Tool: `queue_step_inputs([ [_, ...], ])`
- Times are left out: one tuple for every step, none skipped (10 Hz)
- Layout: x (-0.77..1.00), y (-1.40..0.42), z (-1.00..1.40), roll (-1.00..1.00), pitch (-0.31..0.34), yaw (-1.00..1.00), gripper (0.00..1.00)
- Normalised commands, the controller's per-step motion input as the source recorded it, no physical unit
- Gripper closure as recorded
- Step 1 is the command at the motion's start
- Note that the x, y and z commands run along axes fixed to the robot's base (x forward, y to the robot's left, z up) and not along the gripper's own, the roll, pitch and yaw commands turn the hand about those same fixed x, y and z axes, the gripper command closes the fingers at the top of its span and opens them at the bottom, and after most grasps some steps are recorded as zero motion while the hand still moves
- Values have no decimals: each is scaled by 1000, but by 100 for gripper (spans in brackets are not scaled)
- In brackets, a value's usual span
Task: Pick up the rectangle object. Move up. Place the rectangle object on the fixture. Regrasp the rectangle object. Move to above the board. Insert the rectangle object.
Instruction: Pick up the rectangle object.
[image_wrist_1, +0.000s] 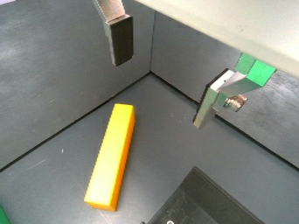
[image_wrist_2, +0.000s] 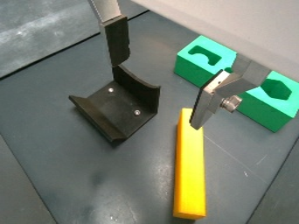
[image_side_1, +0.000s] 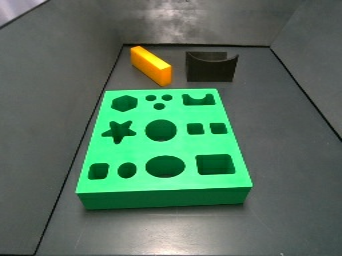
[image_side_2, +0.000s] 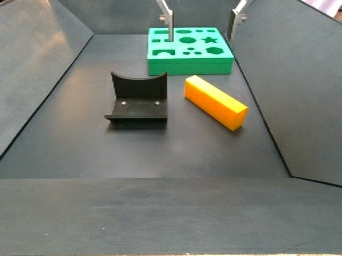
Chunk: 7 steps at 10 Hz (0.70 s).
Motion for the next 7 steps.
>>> queue_step_inputs([
  [0,0,-40,-19,0,0,0],
  [0,106,-29,-47,-1,0,0],
  [57,-283,-603,67,-100,386,0],
  [-83,-277,-746,41,-163,774,0],
  [0,-283,-680,41,-100,846,0],
  [0,-320,-731,30,-83,820,0],
  [0,-323,-754,31,-94,794,0],
])
